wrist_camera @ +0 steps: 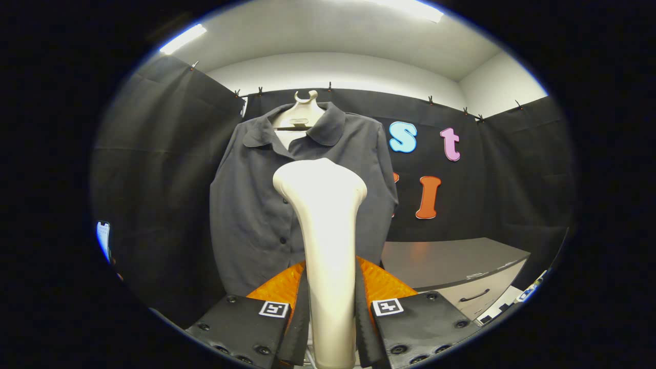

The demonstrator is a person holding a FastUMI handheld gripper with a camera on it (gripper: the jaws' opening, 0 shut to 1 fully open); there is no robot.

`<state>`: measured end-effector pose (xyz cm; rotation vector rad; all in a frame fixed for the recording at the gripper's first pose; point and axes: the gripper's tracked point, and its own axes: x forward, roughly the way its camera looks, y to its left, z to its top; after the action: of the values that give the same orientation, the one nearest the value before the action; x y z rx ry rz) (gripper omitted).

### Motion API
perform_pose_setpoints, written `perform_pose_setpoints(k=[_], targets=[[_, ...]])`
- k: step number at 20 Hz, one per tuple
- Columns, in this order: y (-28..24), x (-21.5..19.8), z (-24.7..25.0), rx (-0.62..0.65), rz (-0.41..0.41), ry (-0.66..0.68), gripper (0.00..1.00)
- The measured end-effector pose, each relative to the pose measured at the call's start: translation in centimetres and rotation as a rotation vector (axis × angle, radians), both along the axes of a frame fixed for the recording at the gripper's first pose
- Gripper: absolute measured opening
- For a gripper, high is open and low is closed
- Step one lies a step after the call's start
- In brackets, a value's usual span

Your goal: Iron the clothes twice with a garment steamer, once on the left side and once on the right side.

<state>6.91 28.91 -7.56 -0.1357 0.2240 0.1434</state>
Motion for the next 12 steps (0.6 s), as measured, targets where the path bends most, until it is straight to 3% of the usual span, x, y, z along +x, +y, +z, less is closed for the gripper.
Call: perform_pose_setpoints(k=[12], targets=[[-6.8,-1.0,2.3,0.009,-0.082,-0.020,0.46]])
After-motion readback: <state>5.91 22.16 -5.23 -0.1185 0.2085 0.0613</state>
